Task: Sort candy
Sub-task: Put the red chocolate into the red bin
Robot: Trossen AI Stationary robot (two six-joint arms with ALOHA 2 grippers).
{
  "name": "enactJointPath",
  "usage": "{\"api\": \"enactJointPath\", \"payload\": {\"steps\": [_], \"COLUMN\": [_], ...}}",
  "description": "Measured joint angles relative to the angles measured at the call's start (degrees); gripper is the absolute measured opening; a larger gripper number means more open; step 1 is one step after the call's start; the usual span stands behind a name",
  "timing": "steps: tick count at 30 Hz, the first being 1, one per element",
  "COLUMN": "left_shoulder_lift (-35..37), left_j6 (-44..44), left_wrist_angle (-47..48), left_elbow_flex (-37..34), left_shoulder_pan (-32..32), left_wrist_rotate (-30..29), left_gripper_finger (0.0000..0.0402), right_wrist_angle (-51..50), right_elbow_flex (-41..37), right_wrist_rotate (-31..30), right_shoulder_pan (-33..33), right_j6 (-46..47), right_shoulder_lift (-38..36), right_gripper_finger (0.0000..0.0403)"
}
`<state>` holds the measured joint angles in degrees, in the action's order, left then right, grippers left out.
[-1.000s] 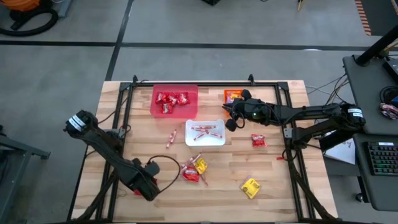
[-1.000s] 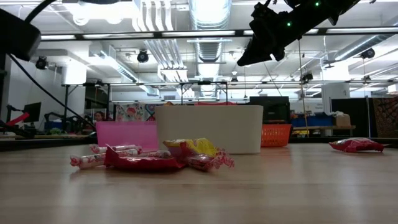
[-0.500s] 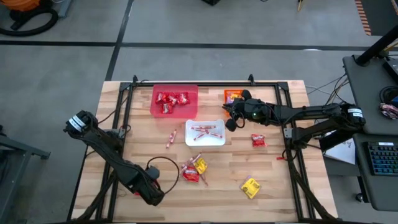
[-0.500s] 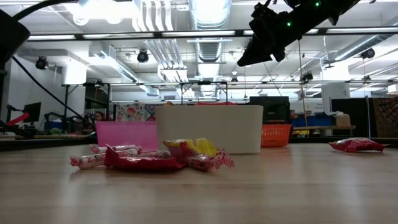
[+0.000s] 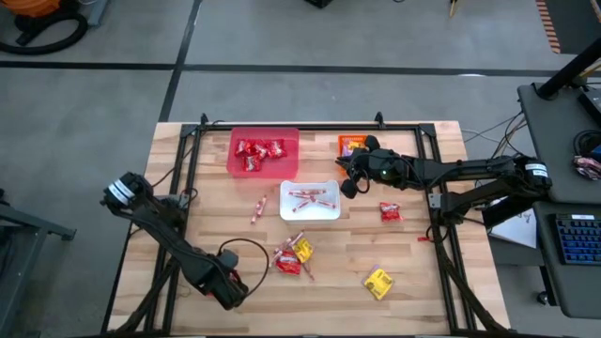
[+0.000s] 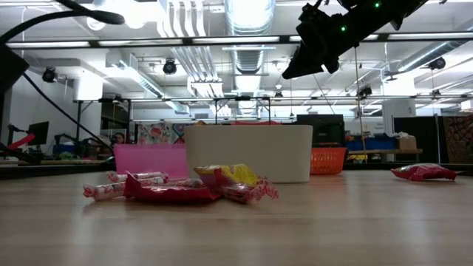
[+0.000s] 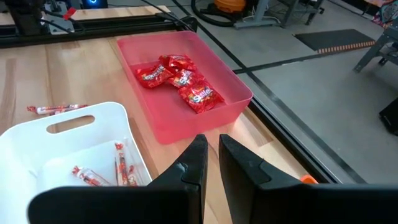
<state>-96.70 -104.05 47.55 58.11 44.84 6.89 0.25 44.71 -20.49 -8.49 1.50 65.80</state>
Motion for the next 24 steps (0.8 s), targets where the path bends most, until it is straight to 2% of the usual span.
{"api": "enactJointPath", "payload": {"steps": [6, 16, 24], "left_shoulder_lift": [-0.75, -0.75, -0.75], "left_j6": [0.04, -2.74, -3.01], "left_wrist_angle": [0.14, 3.11, 2.77], "left_elbow_flex": [0.0, -0.46, -2.06], "left_shoulder_pan": [0.36, 2.04, 2.93], "left_wrist_rotate": [1.14, 1.18, 0.02], "left_gripper_finger": [0.0266, 0.0216, 0.0212], "right_wrist_angle": [0.02, 0.02, 0.0], "right_elbow_flex": [0.0, 0.0, 0.0], "right_wrist_rotate": [0.01, 0.02, 0.02], "right_shoulder_pan": [0.0, 0.0, 0.0], "right_j6": [0.0, 0.68, 0.85], "right_shoulder_lift": [0.0, 0.0, 0.0], "right_gripper_finger": [0.0036, 0.0036, 0.0036]}}
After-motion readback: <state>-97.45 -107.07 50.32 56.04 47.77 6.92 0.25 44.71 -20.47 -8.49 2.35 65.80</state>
